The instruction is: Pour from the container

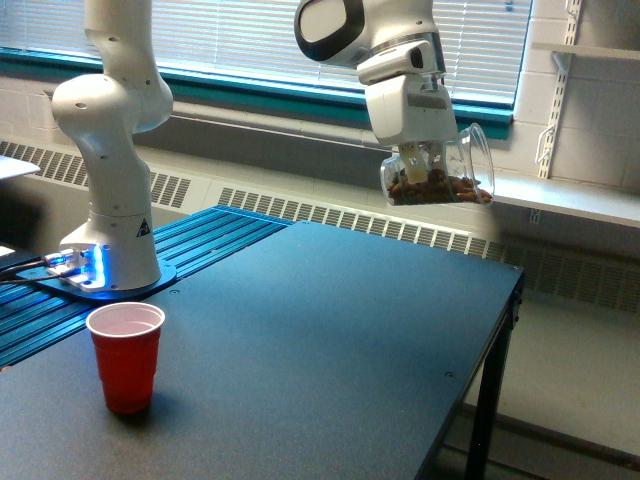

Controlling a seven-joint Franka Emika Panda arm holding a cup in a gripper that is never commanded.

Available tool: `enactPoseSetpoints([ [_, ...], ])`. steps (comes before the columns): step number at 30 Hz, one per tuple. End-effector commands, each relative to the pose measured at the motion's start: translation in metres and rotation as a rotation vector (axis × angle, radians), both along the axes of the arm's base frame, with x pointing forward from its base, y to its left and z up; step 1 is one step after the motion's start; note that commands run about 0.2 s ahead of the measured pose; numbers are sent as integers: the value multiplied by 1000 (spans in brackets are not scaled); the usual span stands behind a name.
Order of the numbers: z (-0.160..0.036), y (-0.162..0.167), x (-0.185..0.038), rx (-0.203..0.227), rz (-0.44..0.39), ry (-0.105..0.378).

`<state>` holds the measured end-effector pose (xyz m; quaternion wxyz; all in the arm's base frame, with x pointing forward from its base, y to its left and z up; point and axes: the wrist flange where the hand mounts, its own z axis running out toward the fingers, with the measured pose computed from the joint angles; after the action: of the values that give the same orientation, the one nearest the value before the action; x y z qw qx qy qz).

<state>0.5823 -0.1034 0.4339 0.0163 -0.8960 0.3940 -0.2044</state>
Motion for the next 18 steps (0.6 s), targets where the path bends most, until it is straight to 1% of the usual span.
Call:
enactPoseSetpoints([
  [1, 2, 0, 1, -12, -9, -4],
  [8, -1, 6, -1, -4, 1, -8],
  [11, -3, -3, -4, -12, -19, -6],
  [13, -2, -6, -6, -8, -29, -12],
  [18, -4, -21, -13, -23, -60, -14],
])
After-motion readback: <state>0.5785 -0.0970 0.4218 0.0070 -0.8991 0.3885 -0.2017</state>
